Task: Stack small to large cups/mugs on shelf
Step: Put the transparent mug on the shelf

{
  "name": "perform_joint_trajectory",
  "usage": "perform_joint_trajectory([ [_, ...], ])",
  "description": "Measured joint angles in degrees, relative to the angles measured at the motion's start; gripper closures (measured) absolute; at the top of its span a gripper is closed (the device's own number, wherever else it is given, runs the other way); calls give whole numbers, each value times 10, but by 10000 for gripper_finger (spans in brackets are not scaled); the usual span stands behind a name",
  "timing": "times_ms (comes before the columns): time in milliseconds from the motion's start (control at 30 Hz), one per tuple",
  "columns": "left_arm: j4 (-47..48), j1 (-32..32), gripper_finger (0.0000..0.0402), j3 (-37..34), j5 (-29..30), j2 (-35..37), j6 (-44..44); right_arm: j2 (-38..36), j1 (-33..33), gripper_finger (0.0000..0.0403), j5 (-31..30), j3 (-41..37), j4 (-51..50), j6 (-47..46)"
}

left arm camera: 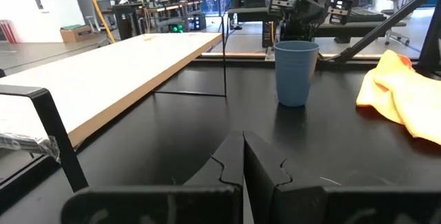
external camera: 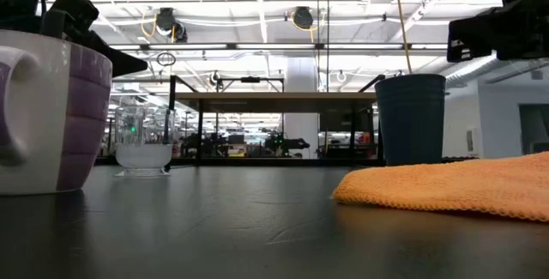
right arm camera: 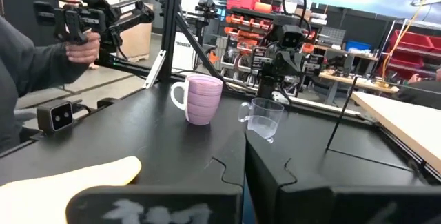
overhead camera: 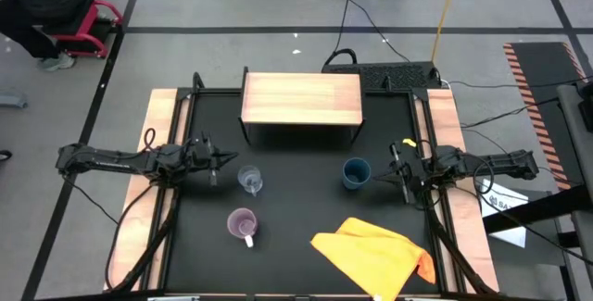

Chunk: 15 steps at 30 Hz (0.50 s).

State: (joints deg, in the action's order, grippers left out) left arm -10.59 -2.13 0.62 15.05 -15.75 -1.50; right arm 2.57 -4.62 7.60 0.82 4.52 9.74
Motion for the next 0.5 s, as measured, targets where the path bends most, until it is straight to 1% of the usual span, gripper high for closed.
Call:
perform_joint_trajectory([
  [367,-3,0,398,0,-1,0,-6,0,0,403,0,0,13,-9],
  [500,-6,0,400,0,-20,0,1,0,0,403,0,0,13,-37],
])
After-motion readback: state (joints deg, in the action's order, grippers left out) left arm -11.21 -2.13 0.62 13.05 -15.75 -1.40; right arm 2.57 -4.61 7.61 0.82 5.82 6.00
